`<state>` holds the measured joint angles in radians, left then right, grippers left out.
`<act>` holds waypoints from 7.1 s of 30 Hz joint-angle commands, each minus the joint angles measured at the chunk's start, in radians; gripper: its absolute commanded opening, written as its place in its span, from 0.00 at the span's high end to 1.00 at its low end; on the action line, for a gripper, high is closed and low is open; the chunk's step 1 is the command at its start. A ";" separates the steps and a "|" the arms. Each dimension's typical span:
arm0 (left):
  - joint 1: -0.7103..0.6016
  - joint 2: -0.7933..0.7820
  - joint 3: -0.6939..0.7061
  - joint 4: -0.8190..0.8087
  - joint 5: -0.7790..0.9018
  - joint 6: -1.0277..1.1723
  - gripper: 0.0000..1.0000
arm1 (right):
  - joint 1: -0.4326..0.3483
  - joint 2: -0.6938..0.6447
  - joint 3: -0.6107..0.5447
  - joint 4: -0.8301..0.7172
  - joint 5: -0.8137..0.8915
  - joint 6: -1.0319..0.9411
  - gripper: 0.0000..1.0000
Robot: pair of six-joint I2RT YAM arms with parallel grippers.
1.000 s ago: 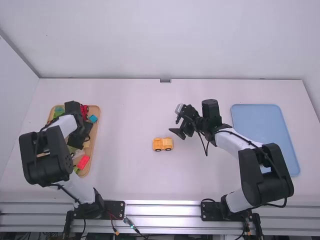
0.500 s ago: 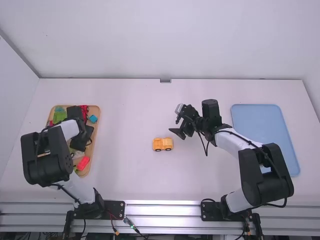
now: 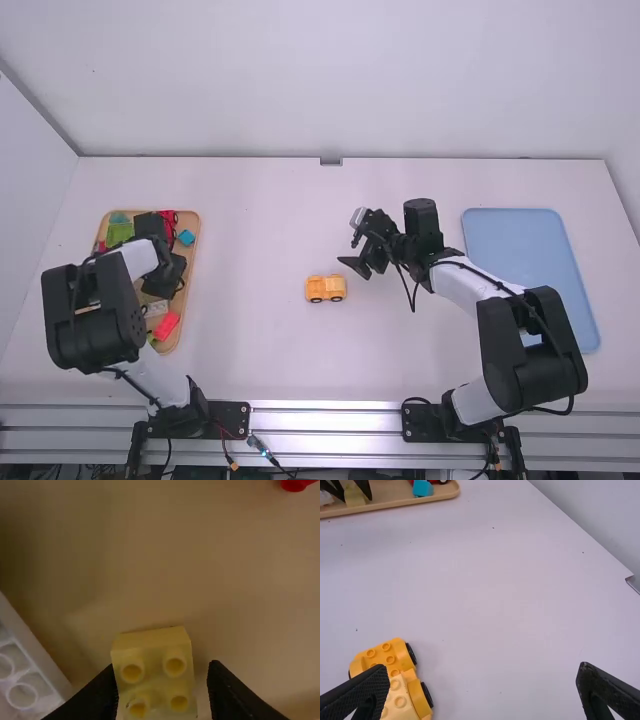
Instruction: Assemble lego blocks to make yellow taxi
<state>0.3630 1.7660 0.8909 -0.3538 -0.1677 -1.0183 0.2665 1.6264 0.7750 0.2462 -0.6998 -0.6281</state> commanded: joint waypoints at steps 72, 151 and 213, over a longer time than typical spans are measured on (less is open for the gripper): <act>0.023 0.090 0.148 -0.139 0.053 0.152 0.48 | 0.066 -0.011 0.017 0.011 0.099 0.003 0.01; -0.710 -0.002 0.162 -0.234 0.378 1.935 0.89 | 0.003 -0.011 0.017 -0.064 0.066 0.003 0.01; -0.576 -0.014 0.243 -0.240 0.672 2.170 0.01 | -0.032 -0.011 0.017 -0.099 0.065 -0.005 0.01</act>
<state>-0.2478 1.7523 1.1332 -0.5884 0.3481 1.0645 0.2337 1.6264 0.7750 0.1524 -0.6220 -0.6319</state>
